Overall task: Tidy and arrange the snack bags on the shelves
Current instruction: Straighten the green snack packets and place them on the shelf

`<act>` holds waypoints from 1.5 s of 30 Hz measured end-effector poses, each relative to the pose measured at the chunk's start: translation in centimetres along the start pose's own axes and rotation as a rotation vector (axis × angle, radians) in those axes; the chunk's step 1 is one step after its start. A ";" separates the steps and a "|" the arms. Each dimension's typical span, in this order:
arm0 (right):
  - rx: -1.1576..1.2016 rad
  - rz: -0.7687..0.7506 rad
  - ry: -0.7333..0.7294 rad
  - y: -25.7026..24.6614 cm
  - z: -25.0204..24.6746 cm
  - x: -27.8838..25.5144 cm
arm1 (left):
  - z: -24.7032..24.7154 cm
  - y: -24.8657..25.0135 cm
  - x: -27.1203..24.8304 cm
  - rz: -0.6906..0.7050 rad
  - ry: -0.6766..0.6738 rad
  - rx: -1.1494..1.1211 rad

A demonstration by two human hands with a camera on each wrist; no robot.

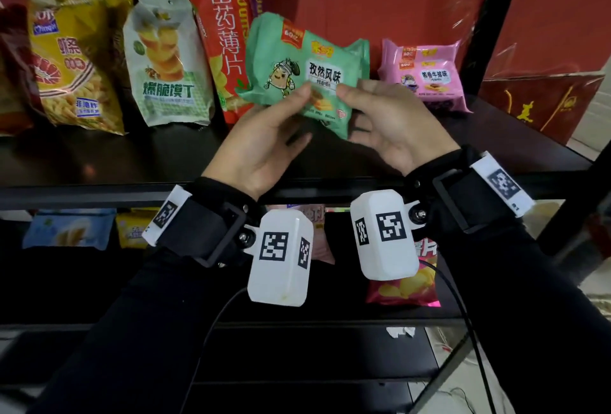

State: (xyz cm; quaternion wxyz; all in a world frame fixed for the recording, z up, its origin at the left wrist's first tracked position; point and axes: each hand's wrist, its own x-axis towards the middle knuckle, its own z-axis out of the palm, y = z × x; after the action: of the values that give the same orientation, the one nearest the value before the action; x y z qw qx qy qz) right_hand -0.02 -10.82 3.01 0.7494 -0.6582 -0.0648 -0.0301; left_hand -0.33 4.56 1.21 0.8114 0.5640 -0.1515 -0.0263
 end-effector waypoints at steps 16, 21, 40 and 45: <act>0.000 -0.111 0.022 0.3 -0.6 -0.3 | -1.6 0.5 0.3 0.102 0.182 0.141; -0.002 -0.160 0.073 0.6 -0.1 -0.3 | -1.3 0.3 0.2 0.164 0.224 0.259; -0.814 -0.225 0.070 3.2 0.8 0.7 | -13.2 4.1 -2.6 0.127 0.908 0.981; -0.899 -0.196 0.034 3.4 0.8 0.5 | -13.0 4.7 -3.3 0.121 1.014 1.200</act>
State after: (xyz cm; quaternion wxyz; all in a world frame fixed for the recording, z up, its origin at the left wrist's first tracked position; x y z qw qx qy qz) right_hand 0.91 -9.60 -0.11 0.3840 -0.9083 -0.0947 -0.1367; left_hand -0.53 18.74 0.66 0.3383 0.8396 0.2181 0.3648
